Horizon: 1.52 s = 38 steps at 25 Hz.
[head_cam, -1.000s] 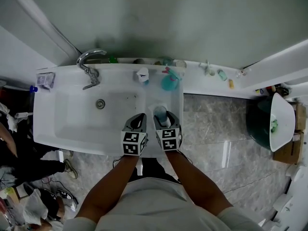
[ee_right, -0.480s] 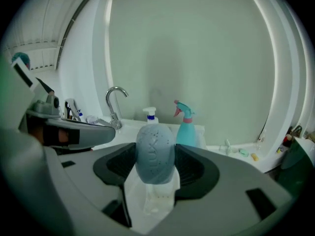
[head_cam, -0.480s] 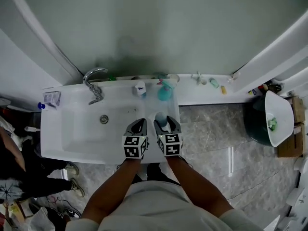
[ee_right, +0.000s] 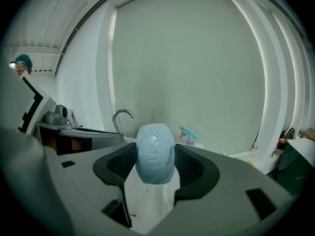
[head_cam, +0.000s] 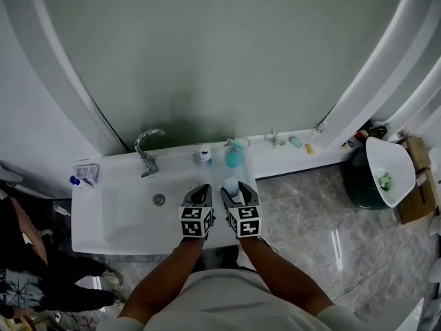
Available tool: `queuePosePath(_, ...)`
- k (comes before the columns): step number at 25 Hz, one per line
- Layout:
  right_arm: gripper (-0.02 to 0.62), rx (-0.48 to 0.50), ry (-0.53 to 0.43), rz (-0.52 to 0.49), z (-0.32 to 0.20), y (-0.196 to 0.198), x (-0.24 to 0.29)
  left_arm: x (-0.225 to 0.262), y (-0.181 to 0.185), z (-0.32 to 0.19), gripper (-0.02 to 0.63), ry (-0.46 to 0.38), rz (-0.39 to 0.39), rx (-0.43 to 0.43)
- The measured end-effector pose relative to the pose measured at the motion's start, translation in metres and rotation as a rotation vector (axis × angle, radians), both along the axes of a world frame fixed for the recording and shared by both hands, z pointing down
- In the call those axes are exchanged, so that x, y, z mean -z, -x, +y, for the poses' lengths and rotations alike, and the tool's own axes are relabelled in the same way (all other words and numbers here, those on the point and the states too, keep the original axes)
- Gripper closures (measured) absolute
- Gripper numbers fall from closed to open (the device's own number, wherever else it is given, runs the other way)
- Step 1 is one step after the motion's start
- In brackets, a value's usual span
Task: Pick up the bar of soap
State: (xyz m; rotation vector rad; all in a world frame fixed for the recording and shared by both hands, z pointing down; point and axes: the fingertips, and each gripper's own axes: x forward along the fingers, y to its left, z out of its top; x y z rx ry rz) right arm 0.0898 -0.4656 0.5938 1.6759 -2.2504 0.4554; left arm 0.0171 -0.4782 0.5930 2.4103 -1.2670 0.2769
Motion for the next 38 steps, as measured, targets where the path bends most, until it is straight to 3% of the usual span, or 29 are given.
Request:
queuePosePath(9, 0.33, -0.057, -0.062, 0.009, 0.039, 0.033, 0.029, 0.02, 0.025, 0.04, 0.597, -0.044, 0.011, -0.077)
queuePosePath(19, 0.33, -0.096, -0.088, 0.005, 0.081, 0.038, 0.041, 0.028, 0.034, 0.072, 0.597, -0.061, 0.017, -0.102)
queuePosePath(29, 0.33, -0.045, -0.114, -0.028, 0.127, 0.023, 0.047, 0.036, 0.02, 0.122, 0.597, -0.082, -0.006, -0.044)
queuePosePath(38, 0.33, 0.031, -0.142, -0.041, 0.209, -0.006, 0.052, 0.045, -0.014, 0.206, 0.597, -0.12, -0.014, 0.024)
